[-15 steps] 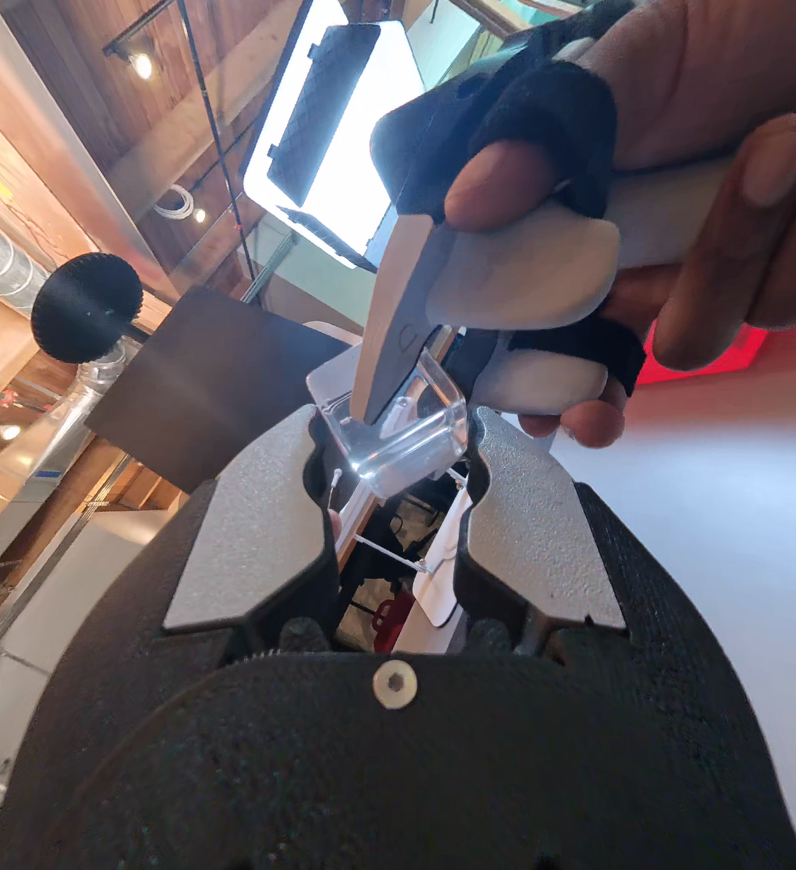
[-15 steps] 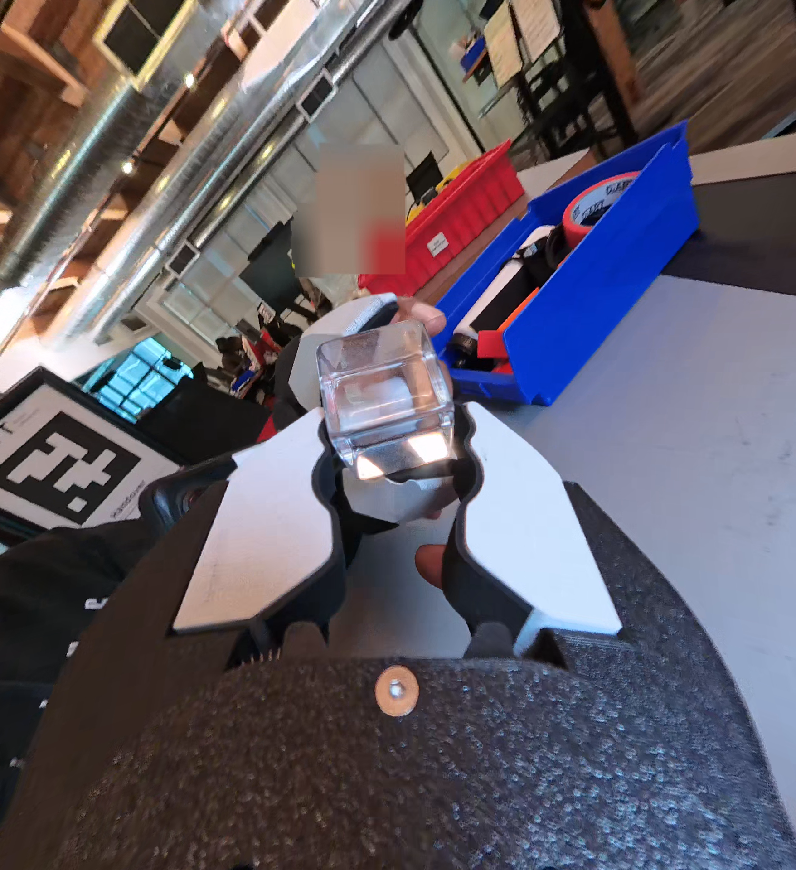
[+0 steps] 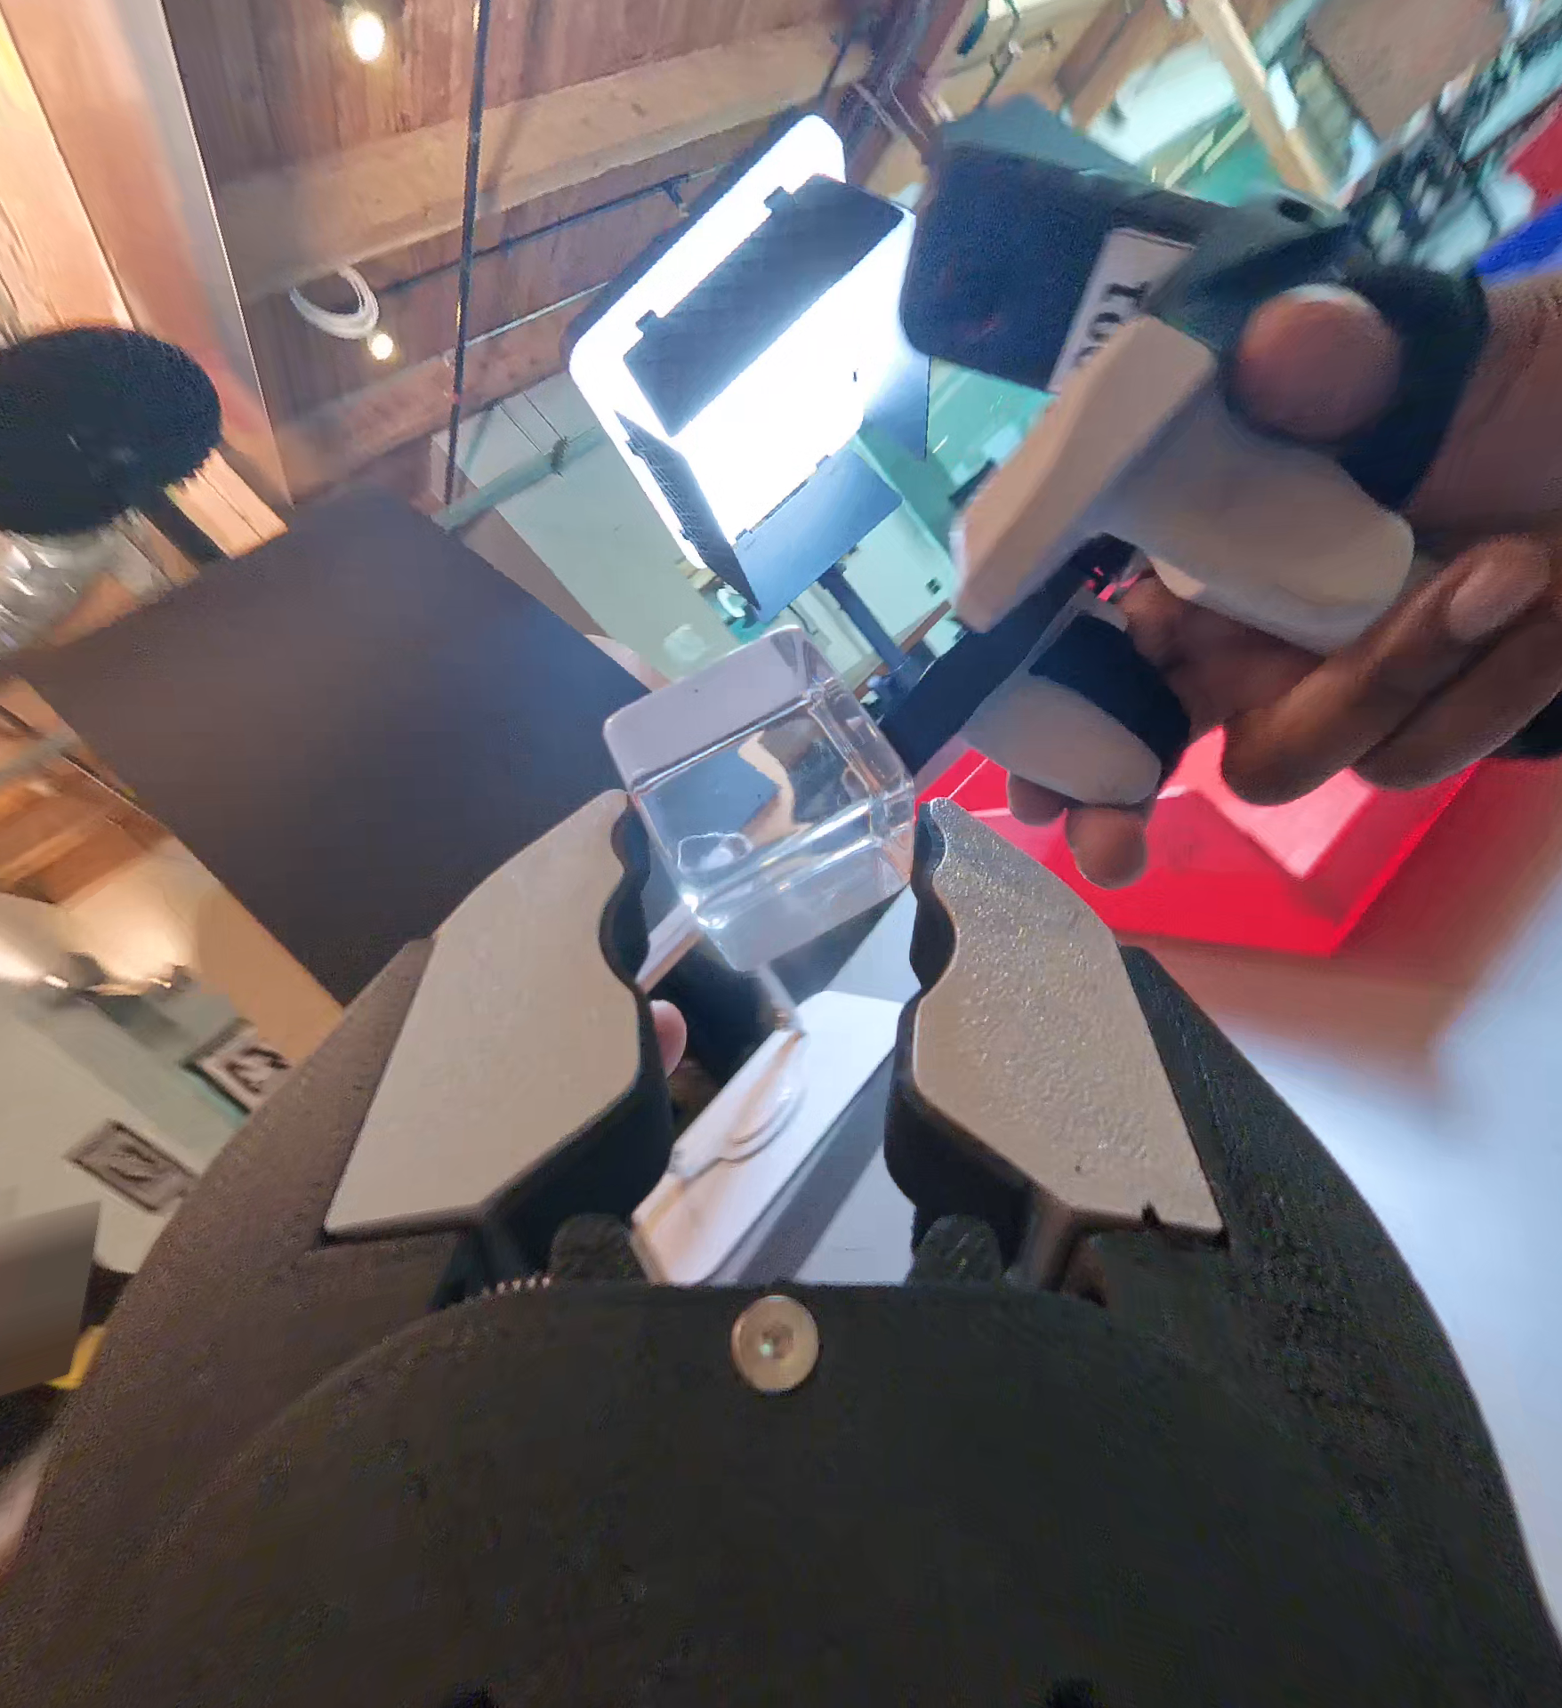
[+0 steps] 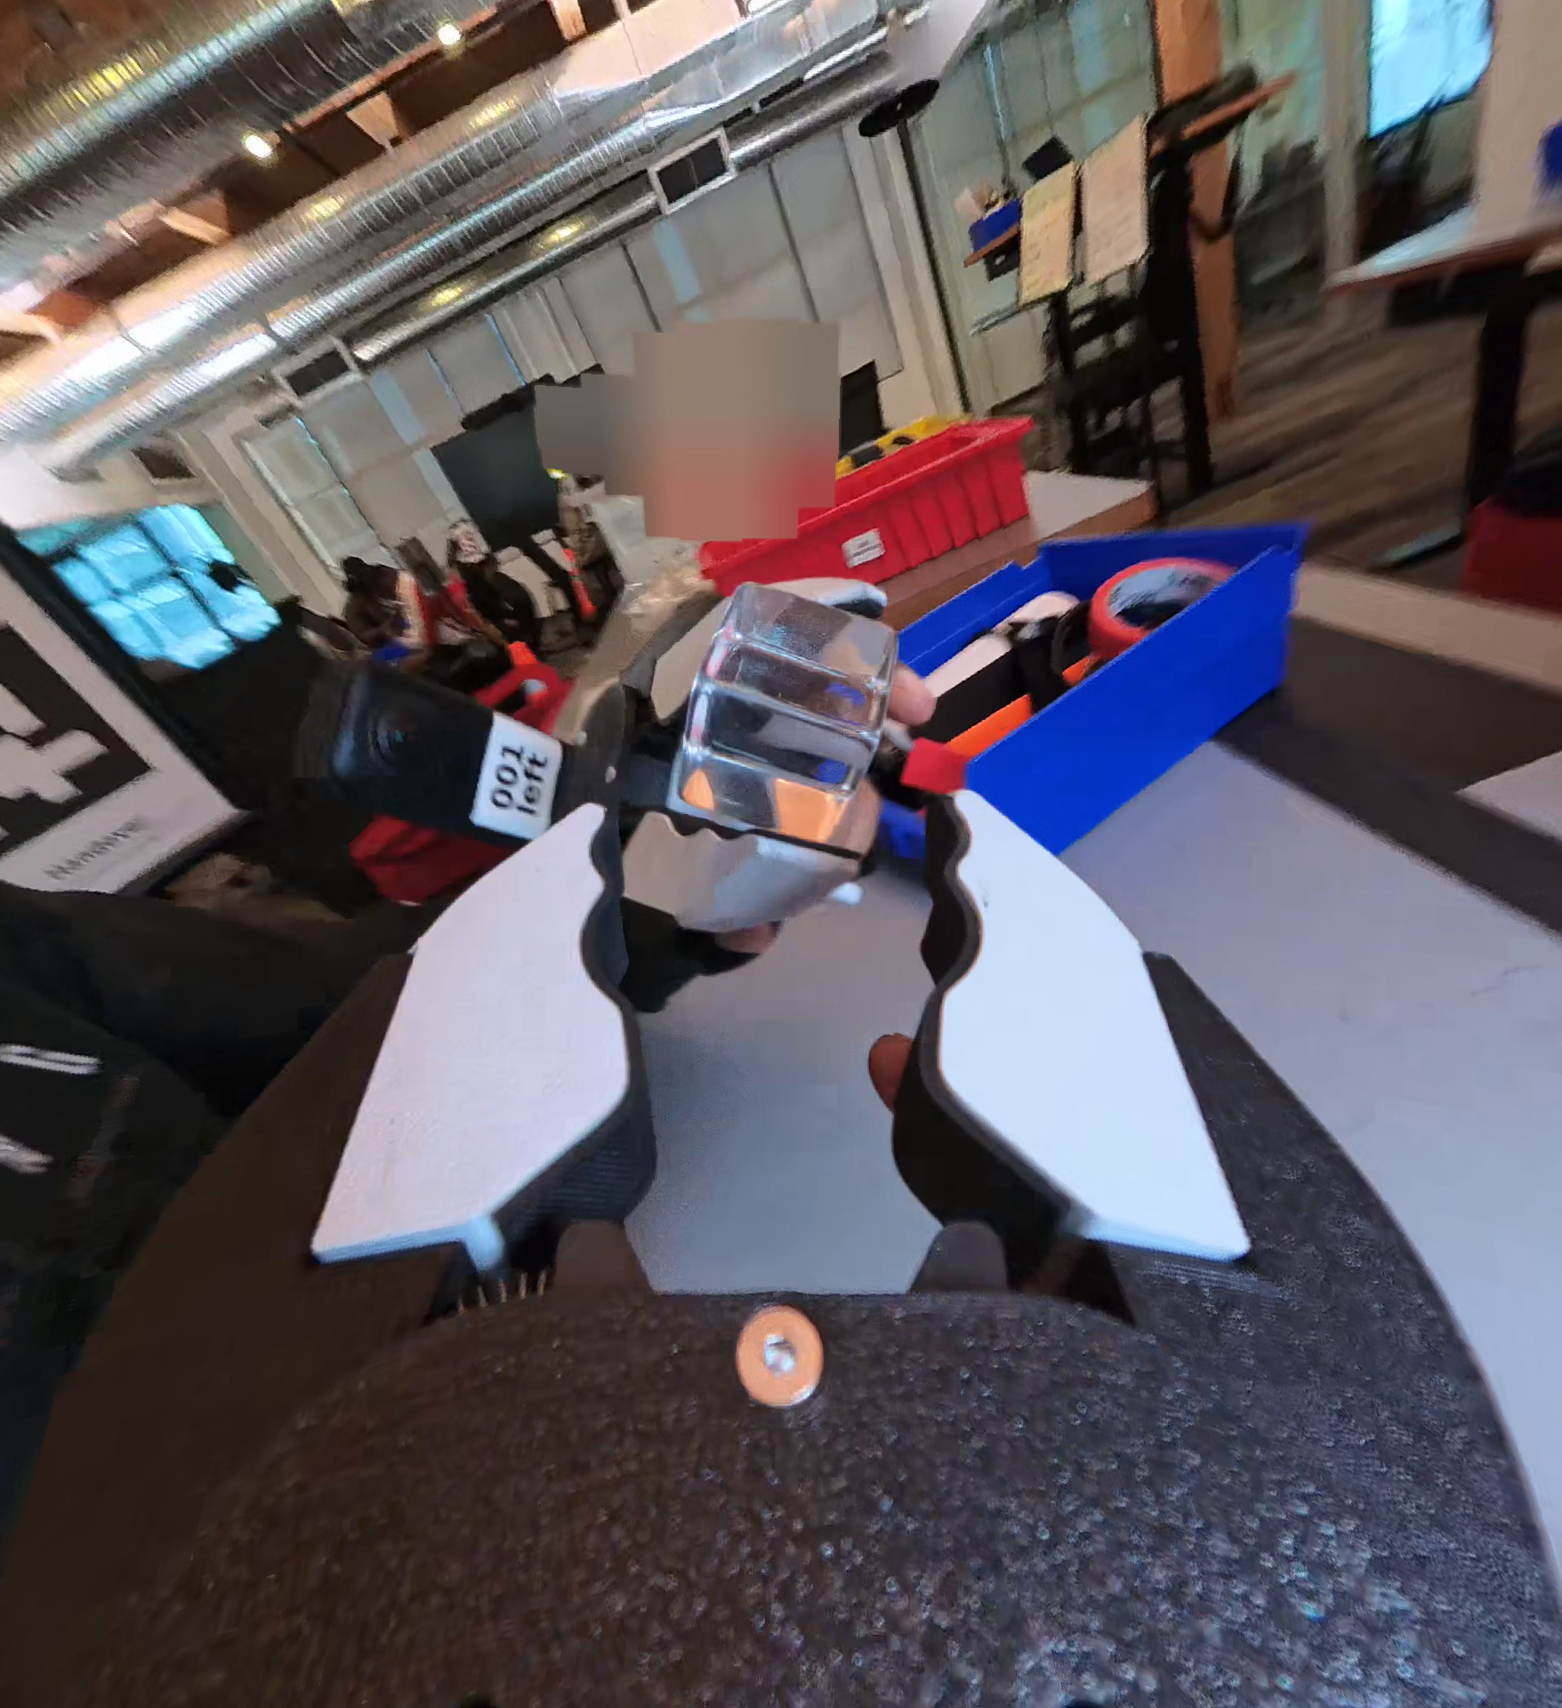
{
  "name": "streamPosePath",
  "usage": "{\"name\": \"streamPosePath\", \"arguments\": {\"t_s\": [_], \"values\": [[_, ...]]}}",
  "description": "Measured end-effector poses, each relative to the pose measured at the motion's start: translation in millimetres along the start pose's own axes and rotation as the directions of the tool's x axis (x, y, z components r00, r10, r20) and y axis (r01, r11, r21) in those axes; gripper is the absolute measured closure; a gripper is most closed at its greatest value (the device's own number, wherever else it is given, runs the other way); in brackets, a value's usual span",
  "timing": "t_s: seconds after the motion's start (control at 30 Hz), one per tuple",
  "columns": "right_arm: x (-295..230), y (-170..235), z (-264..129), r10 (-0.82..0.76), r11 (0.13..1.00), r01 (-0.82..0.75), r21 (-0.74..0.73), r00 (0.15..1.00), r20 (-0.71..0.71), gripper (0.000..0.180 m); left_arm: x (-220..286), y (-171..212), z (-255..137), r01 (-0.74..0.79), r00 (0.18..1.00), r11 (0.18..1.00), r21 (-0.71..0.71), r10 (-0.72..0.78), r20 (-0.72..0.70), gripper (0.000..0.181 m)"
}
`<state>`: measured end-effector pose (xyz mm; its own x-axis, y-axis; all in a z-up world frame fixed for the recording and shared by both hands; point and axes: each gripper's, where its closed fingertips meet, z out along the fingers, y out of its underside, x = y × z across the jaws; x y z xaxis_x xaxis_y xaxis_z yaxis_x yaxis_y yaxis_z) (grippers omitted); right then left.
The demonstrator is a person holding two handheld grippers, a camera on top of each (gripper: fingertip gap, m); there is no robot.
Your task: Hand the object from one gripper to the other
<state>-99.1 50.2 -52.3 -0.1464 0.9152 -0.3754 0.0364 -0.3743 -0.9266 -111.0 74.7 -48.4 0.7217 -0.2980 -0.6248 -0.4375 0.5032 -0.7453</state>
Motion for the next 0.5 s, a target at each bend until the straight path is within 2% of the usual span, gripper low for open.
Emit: {"name": "streamPosePath", "arguments": {"t_s": [0.07,0.17,0.33,0.5], "values": [[1,-8,-8,-0.154,0.988,0.155,0.003,0.986,-0.070,0.117,-6,0,0,0.158,0.987,0.987,0.005,-0.158,-0.036,0.125],[3,-13,-16,-0.361,0.932,0.358,-0.048,0.919,-0.159,0.116,-10,6,-1,0.368,0.924,0.930,-0.013,-0.367,-0.108,0.125],[2,-10,-18,-0.617,0.786,0.599,-0.151,0.755,-0.221,0.117,-7,20,0,0.694,0.678,0.713,-0.103,-0.695,-0.240,0.125],[20,6,-11,-0.808,0.589,0.737,-0.330,0.529,-0.259,0.116,2,23,0,0.826,0.448,0.525,-0.206,-0.833,-0.325,0.126]]}}
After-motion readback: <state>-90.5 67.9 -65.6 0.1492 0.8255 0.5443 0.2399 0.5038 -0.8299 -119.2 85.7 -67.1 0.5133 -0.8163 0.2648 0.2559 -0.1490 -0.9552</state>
